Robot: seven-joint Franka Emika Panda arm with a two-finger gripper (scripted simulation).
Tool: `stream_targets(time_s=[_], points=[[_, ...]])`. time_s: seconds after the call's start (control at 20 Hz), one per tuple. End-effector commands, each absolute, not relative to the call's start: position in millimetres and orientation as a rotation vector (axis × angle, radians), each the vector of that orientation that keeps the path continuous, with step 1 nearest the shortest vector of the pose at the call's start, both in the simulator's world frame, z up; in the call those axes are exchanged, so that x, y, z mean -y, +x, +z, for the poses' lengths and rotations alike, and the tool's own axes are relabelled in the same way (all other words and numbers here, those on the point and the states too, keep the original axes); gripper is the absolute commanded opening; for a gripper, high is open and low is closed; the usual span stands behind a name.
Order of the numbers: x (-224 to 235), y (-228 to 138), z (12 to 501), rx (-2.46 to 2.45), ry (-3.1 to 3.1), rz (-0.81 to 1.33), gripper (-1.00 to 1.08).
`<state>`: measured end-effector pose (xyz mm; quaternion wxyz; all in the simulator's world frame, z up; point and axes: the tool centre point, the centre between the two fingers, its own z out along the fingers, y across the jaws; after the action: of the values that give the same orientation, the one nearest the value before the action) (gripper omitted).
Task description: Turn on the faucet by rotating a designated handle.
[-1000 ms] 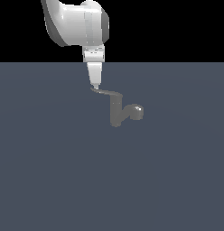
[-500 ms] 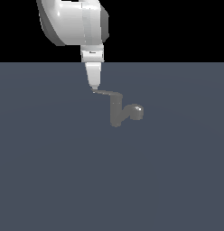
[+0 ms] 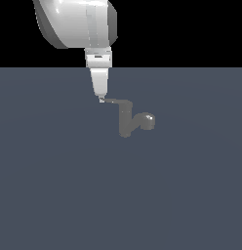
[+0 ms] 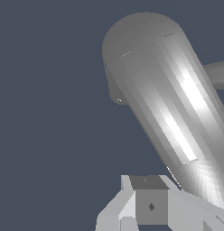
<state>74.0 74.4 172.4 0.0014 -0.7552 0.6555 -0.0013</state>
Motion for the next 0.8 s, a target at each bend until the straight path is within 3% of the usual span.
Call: stream_targets(time_s=[0.0, 0.75], points=[[-75, 65, 173, -2.059, -2.373, 0.001, -1.00], [-55, 34, 174, -2.057, -2.370, -0.004, -1.00]])
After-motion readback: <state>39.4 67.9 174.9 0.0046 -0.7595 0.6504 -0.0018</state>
